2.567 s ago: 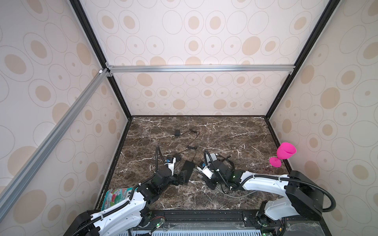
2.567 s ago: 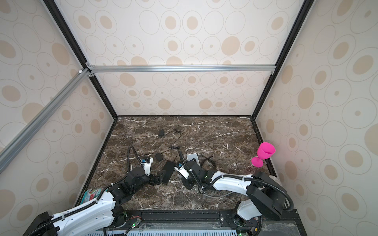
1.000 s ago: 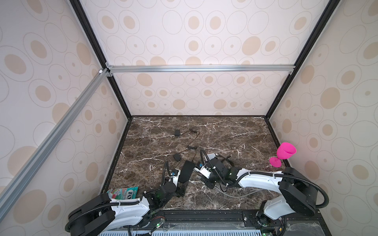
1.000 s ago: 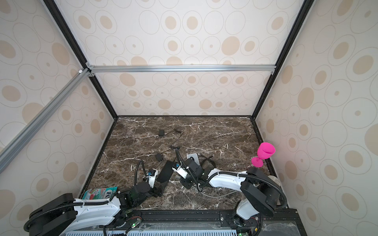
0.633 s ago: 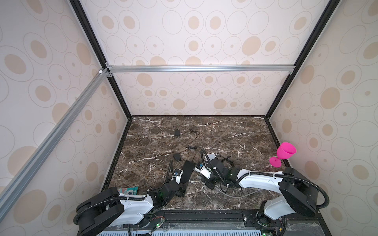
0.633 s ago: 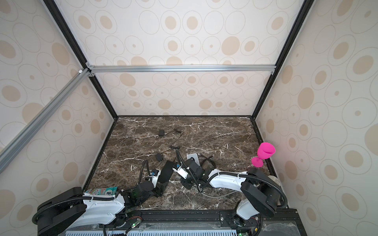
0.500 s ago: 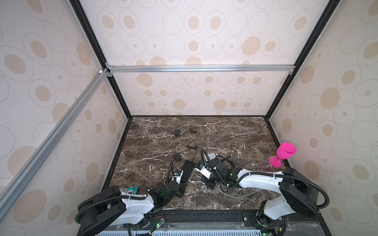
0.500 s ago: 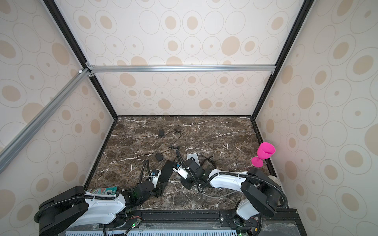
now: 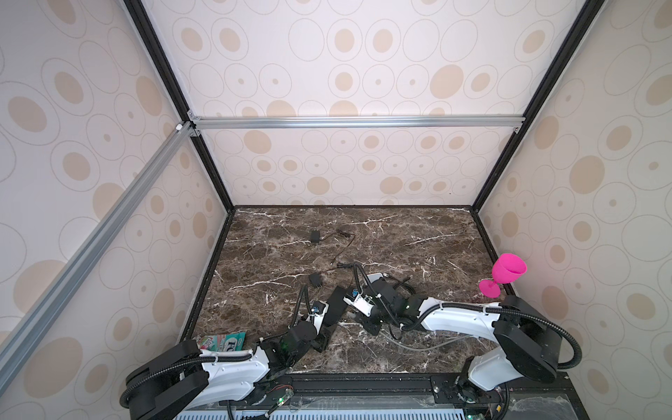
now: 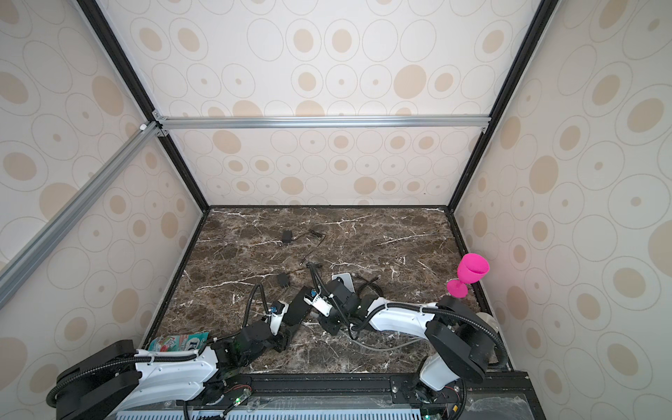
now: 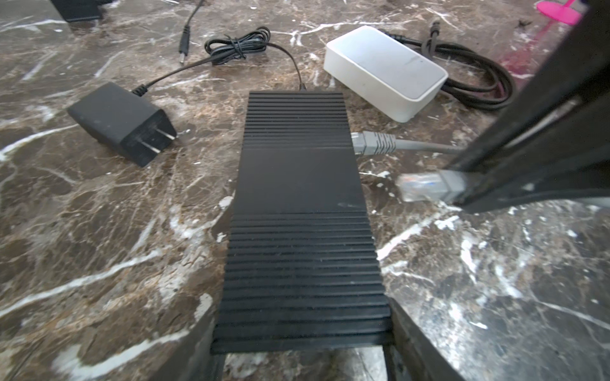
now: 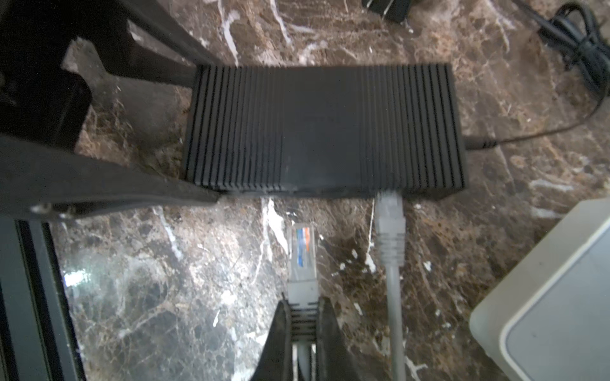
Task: Insert the plug into the switch port
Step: 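Carry the grey plug to the switch port with the right gripper while the left follows, then push the grey plug into the black switch port with the right gripper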
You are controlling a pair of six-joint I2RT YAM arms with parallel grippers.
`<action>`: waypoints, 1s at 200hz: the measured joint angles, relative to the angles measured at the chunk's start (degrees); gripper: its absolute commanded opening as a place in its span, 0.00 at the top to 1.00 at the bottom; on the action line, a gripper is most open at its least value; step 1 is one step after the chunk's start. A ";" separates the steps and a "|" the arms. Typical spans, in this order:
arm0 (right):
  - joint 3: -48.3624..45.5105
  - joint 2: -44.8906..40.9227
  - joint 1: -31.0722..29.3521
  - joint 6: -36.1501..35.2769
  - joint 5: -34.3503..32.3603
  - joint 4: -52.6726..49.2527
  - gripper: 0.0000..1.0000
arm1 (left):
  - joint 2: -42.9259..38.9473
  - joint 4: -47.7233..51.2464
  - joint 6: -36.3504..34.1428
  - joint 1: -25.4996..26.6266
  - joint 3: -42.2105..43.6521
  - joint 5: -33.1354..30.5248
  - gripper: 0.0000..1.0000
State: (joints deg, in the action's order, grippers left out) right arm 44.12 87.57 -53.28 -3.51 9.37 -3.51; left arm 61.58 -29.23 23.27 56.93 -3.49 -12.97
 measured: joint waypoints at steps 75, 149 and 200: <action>3.02 3.78 0.00 0.72 1.79 -2.10 1.00 | 2.19 6.47 0.92 0.00 -4.46 0.85 1.00; 2.99 4.04 -0.26 0.85 2.19 -2.38 1.00 | 3.87 9.20 1.57 0.02 -6.56 0.61 1.00; 0.79 2.25 -0.55 0.68 0.92 -2.75 1.00 | 1.46 11.39 2.08 0.02 -6.75 0.42 1.00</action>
State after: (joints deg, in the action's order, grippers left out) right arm 44.91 89.82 -53.82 -2.83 10.28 -6.26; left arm 63.05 -17.85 25.34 56.95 -10.24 -12.56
